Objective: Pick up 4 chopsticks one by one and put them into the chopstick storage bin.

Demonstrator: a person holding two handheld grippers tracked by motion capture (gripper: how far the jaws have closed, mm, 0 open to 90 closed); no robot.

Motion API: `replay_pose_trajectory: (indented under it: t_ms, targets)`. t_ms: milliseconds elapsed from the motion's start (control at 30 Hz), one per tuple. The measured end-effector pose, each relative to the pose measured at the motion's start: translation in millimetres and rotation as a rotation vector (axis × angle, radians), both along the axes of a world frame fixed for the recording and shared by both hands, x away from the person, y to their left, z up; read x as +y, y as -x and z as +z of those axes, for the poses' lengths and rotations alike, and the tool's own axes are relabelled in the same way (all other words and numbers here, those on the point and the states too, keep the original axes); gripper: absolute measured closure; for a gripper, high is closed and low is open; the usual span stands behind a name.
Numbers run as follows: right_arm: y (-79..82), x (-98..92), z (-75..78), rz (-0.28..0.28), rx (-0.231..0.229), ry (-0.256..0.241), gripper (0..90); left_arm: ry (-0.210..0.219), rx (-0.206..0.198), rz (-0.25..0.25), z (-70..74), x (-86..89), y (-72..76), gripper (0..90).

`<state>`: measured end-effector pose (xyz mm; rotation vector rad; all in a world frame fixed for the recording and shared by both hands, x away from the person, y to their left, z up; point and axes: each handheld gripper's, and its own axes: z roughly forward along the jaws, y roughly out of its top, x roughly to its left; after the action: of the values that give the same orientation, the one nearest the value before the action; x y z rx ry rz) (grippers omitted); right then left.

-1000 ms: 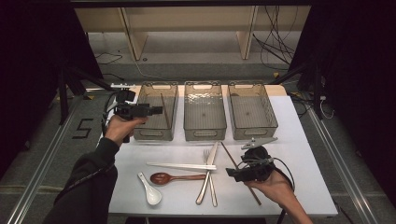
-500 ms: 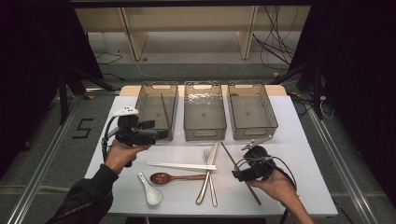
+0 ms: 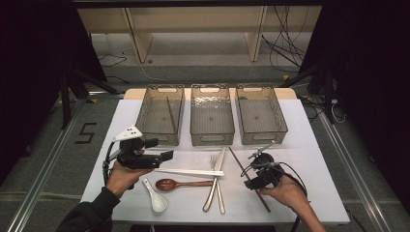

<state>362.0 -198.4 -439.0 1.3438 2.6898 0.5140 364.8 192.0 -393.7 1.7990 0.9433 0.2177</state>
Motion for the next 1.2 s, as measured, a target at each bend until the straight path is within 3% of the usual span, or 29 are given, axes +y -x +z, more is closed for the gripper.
replay_pose_trajectory:
  t_ms: [67,200,400,567,800,1200]
  targets:
    - [-0.5,0.1,-1.9,0.004,0.016,0.016,46.7,0.006,-0.001,0.001,-1.3,0.2,3.4,15.4]
    - [-2.7,-1.0,-5.5,0.004,0.044,0.065,54.4,-0.021,-0.011,-0.007,-2.6,-0.5,9.8,15.4]
    - [-3.7,-0.3,-8.2,0.019,0.080,0.097,64.6,-0.037,-0.029,-0.019,-4.7,1.3,18.8,15.4]
    - [-4.9,2.5,-11.1,0.026,0.107,0.117,67.4,-0.048,-0.020,-0.021,-8.4,1.0,20.9,15.4]
    - [-8.3,4.4,-14.2,0.036,0.119,0.159,78.4,-0.053,-0.011,-0.022,-11.5,2.0,20.8,15.4]
    - [-14.6,-0.6,-14.2,0.019,0.147,0.148,85.0,-0.055,-0.018,-0.035,-11.7,0.4,21.5,15.5]
